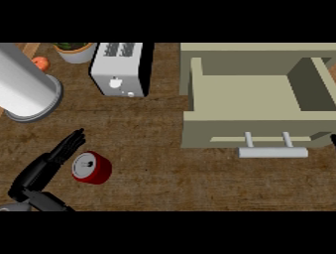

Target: Pick up the can, place it into the drawer and close the drawer

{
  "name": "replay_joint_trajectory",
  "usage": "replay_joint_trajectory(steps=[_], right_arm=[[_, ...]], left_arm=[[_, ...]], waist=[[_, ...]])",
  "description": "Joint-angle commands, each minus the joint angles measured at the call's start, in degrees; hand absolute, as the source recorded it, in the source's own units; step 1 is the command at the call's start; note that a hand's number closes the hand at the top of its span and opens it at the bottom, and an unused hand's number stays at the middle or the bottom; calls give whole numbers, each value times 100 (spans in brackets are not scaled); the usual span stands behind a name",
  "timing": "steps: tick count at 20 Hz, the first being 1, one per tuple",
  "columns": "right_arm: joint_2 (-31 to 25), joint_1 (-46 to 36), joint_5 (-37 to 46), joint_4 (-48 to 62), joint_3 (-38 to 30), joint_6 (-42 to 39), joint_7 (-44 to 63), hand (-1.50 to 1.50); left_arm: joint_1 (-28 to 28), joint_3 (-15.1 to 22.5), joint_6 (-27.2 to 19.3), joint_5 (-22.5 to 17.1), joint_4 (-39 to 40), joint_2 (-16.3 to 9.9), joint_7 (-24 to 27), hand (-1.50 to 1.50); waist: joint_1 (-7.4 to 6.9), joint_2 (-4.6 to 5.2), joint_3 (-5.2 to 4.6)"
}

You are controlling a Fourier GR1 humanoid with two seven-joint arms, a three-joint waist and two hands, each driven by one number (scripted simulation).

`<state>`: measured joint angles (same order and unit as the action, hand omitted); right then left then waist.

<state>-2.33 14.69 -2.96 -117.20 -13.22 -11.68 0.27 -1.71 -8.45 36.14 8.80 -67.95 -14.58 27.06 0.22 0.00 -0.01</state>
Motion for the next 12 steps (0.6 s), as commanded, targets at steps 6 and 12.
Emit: replay_joint_trajectory(steps=[6,12], right_arm=[[114,-261,317,173,109,199,-16,-150],[-43,-12,-37,-118,-52,-135,160,-150]], left_arm=[[-697,18,-185,293,1460,-144,820,-150],[-741,78,-244,435,2225,-295,1412,-150]], waist=[[2,3,-1],[12,2,-2]])
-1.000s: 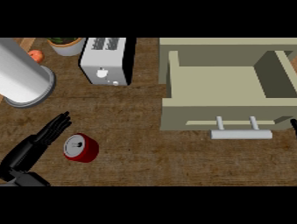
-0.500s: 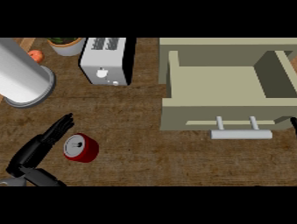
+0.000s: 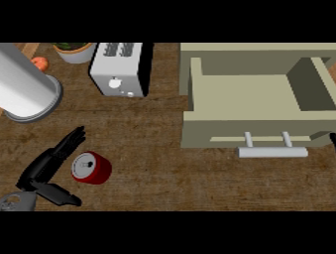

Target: Pick up the can, place it into the drawer and close the drawer

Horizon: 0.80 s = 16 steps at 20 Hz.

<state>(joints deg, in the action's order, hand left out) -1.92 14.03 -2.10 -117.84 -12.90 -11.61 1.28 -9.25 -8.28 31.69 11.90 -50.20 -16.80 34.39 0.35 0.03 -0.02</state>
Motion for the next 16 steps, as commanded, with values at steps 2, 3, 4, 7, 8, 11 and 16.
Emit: replay_joint_trajectory(steps=[2,3,4,7,8,11,16], right_arm=[[185,375,148,-376,272,152,8,-150],[-16,478,-377,-502,-181,-216,101,-150],[-70,-101,-270,32,-180,-86,54,-150],[-4,-61,5,-61,-7,-46,55,-150],[163,-34,94,-67,70,92,-22,-150],[-144,179,-522,-524,-283,-233,508,-150],[117,48,-138,-872,26,94,749,-150]], left_arm=[[55,152,22,3,-24,217,121,-150],[-228,43,139,15,427,-23,433,-150],[-238,-46,329,-216,160,-69,58,-150],[-263,230,-71,94,543,226,445,-150],[-550,225,-101,256,1063,59,797,-150],[-661,172,-73,90,901,63,488,-150],[-566,260,-154,147,1265,141,890,-150]], waist=[[-9,-7,1],[16,-4,0],[-17,-3,2],[-10,-2,1],[8,3,-1],[10,-3,0],[7,-1,-1]])
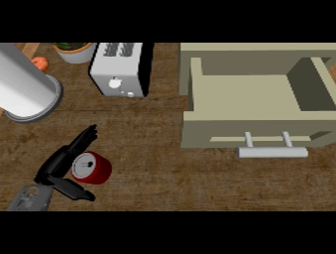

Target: Pick up the can, place it into the drawer and close the drawer

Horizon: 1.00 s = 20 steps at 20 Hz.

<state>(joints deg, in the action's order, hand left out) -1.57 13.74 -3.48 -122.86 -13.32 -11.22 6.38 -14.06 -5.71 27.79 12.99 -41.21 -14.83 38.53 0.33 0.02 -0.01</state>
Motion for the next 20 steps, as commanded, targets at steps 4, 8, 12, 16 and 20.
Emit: replay_joint_trajectory(steps=[4,8,12,16,20], right_arm=[[-90,265,-336,-442,-181,-158,259,-150],[100,137,11,-134,-12,5,56,-150],[89,164,-78,-64,-110,-123,-147,-150],[136,442,-233,36,-211,-369,-456,-150],[63,55,-333,67,-341,-160,-142,-150]], left_arm=[[-268,32,288,-21,399,-27,193,-150],[-193,218,212,-86,-136,301,-125,-150],[-88,345,232,-48,-248,350,9,-150],[-145,391,-35,-38,-228,613,-11,150],[150,426,545,-266,-518,420,24,150]], waist=[[20,0,-1],[-8,-6,1],[-9,-5,2],[6,-4,1],[-17,-5,1]])
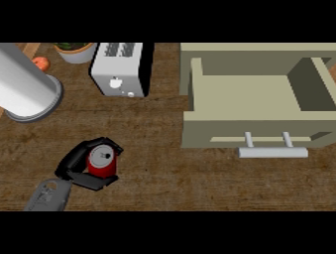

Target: Pick up the can, place it into the drawer and close the drawer

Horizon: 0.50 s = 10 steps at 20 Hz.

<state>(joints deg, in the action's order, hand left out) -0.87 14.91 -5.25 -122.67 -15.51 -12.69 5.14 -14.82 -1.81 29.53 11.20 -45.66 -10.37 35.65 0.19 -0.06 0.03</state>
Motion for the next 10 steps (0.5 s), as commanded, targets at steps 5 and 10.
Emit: replay_joint_trajectory(steps=[5,10], right_arm=[[47,-48,-52,-468,56,142,495,-150],[82,58,127,-437,132,165,399,-150]], left_arm=[[195,152,454,-396,-853,297,-704,150],[569,23,75,-766,-1692,643,-1187,150]], waist=[[-5,-1,-2],[-13,-2,-2]])
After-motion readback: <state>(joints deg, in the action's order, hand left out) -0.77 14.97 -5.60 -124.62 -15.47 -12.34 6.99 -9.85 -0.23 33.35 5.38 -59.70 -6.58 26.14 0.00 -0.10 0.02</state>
